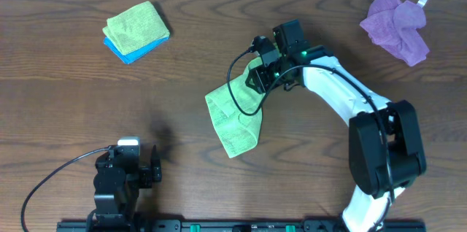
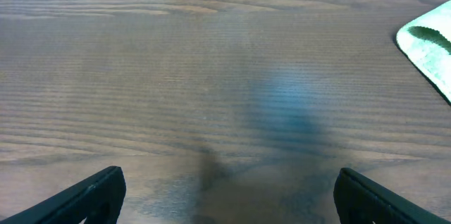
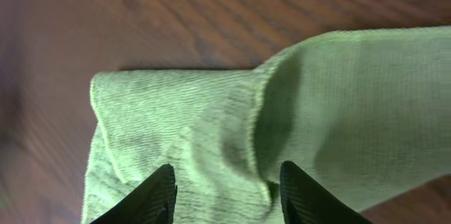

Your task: Fold the cloth

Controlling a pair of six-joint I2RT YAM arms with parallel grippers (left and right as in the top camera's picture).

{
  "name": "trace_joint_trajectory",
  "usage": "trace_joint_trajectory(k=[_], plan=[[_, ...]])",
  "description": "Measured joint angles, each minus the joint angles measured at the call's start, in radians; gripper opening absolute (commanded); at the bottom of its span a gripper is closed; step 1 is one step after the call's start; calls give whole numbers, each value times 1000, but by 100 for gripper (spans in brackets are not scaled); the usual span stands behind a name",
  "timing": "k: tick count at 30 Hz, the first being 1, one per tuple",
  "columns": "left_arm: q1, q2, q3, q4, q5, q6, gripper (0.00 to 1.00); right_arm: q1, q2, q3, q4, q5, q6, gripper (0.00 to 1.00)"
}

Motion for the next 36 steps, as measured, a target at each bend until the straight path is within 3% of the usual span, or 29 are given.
trace_joint_trajectory(k=[18,21,26,36], plan=[[0,0,0,0,0,0,95,-2,54,0,19,-40,-11,45],[0,0,0,0,0,0,95,-1,70,0,19,-53,-14,34],[0,0,0,0,0,0,95,3,90,0,22,-64,-10,1],[0,0,0,0,4,0,95,-1,27,0,-22,-68,45,1]])
